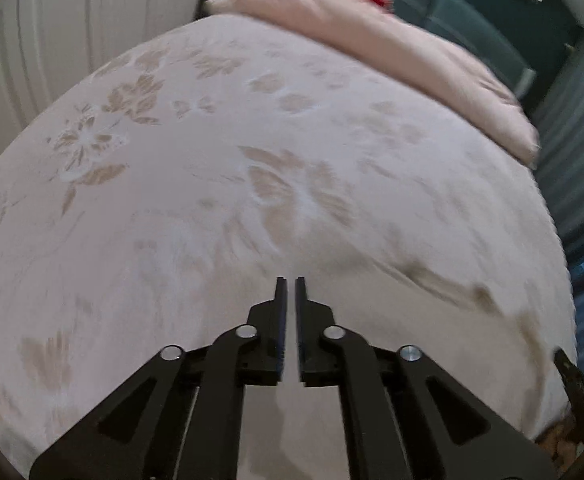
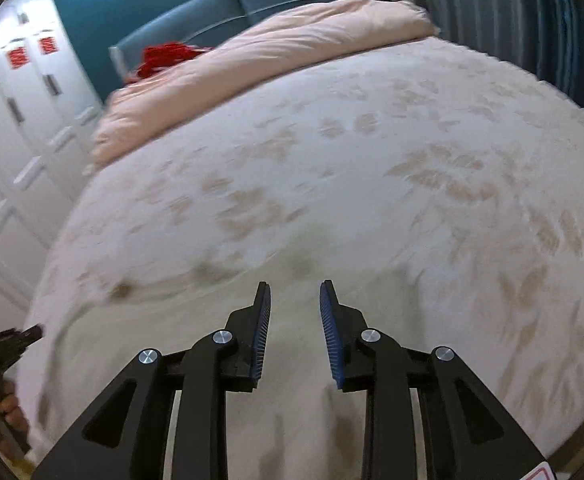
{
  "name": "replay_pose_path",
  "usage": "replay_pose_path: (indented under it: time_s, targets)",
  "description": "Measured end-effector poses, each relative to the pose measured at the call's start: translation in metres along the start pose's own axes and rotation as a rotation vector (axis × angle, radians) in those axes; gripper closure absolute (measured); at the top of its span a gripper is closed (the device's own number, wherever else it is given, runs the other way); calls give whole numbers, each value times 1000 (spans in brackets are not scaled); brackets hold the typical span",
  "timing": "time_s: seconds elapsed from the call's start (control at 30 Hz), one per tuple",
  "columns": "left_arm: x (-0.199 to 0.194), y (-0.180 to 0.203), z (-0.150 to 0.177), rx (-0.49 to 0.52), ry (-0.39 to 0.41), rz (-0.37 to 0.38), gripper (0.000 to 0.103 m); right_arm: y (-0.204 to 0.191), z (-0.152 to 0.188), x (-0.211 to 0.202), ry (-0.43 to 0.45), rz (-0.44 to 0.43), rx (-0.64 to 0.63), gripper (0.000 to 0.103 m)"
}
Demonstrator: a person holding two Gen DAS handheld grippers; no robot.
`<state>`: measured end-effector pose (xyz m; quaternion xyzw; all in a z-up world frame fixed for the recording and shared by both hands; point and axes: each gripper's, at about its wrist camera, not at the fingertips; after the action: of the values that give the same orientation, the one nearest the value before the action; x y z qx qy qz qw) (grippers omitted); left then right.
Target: Fold small clothes
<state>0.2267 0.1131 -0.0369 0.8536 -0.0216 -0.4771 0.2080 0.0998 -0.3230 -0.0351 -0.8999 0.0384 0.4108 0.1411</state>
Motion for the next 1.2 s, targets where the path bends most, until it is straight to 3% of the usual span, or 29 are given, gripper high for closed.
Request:
replay_pose_path:
  time_s: [0.03, 0.07, 0.1, 0.17, 0.23, 0.37, 0.47, 0.53, 0.57, 0.67, 0.73, 0.83, 0.9, 1.0, 1.07, 1.13, 1.2]
  targets:
    - [-8, 5, 18, 17, -22, 31, 80, -9, 13, -2, -18, -6, -24, 77]
    - [-8, 7, 33, 25, -44, 40, 67, -16, 22, 3, -45, -2, -50, 77]
    - [-5, 6, 48, 33, -65, 33, 63, -21, 36, 10, -80, 4, -77, 77]
    - [22, 0, 76, 59, -132, -48, 64, -22, 67, 35, -175, 37, -103, 77]
    - [22, -8, 84, 66, -73, -39, 64, -28, 72, 24, -134, 61, -102, 75]
    - [21, -5, 80, 76, -86, -71, 63, -65, 64, -7, -97, -106, -91, 76]
    - [21, -3, 86, 85, -73, -85, 63, -94, 72, 15, -132, -110, -204, 74]
    - [23, 4, 93, 125, -55, -109, 63, -87, 86, 44, -200, -102, -185, 79]
    - [23, 6, 95, 141, -52, -118, 63, -81, 88, 42, -172, -119, -162, 79]
    - [22, 3, 95, 138, -58, -110, 63, -68, 80, 14, -151, -137, -62, 74]
    - [16, -3, 94, 96, -68, -82, 63, -65, 80, -4, -115, -134, -62, 72]
    - [5, -12, 98, 27, -67, -46, 61, -57, 89, -17, -100, -42, -134, 72]
    - [-1, -17, 102, 24, -56, -45, 61, -34, 104, -3, -159, 52, -128, 77]
    - [-11, -23, 109, 49, -54, -49, 61, -12, 114, -7, -159, -15, -18, 78]
    - [-23, -23, 113, 65, -42, -58, 61, -18, 108, -16, -149, -4, -16, 71]
    - [-35, -22, 117, 76, -19, -73, 56, -34, 102, -24, -125, -19, -59, 70]
    - [-41, -20, 122, 91, -5, -86, 44, -53, 95, -25, -113, -40, -109, 70]
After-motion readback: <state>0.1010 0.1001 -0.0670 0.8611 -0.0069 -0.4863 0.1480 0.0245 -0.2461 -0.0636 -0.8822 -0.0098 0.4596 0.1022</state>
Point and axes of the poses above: each gripper's, at about its wrist camera, not at the fingertips, and x roughly the way its jaws point, y to its right, z to its underside, and after that the axes turned 8 degrees about -x, right-handed
